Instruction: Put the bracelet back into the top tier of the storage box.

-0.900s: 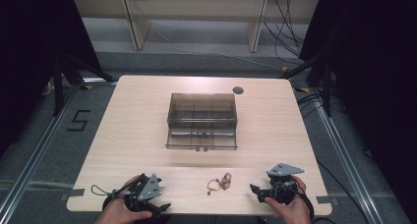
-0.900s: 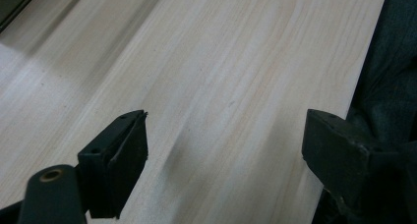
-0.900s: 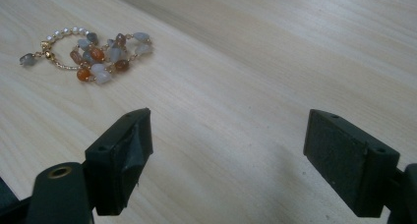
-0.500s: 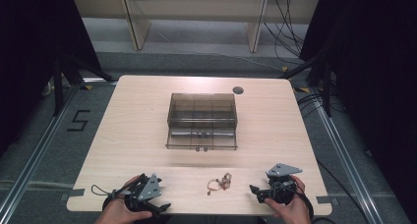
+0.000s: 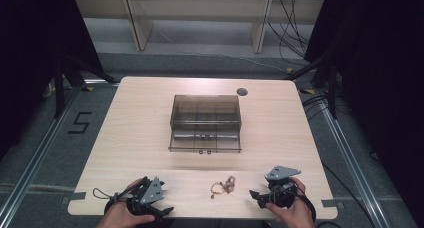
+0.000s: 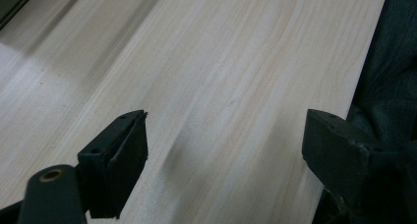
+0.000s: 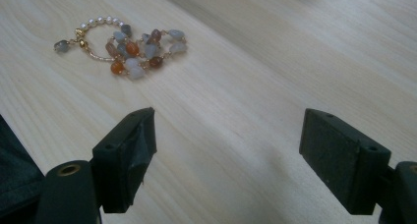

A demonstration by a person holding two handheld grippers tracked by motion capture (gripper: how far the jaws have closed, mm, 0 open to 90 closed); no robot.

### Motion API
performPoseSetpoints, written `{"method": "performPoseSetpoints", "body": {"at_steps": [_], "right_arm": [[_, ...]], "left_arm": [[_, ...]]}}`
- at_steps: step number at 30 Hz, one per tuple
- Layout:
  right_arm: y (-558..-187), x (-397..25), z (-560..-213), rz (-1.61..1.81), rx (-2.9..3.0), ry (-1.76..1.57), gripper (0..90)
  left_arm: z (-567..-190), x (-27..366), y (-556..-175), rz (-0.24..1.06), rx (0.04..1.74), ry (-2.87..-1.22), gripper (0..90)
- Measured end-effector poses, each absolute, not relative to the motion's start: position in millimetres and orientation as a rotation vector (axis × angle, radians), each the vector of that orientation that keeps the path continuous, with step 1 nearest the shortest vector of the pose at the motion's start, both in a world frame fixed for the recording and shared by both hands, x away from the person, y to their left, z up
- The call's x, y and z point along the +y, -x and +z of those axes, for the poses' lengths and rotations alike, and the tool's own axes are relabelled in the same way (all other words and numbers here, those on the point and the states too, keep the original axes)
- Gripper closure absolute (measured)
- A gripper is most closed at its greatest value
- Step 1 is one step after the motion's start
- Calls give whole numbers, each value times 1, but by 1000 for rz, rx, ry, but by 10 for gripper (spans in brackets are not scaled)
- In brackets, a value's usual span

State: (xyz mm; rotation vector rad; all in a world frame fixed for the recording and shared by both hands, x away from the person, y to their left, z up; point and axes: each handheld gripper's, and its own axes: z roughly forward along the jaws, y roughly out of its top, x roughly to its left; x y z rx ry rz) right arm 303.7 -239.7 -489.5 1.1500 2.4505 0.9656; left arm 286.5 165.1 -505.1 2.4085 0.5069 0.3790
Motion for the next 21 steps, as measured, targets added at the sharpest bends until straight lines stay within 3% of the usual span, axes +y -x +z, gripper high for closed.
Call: {"method": "performPoseSetpoints", "body": {"at_steps": [21], "right_arm": [[-311, -204, -478, 851, 2636, -979, 261]], "left_arm": [[-505, 165, -287, 384, 514, -2416, 177]]}}
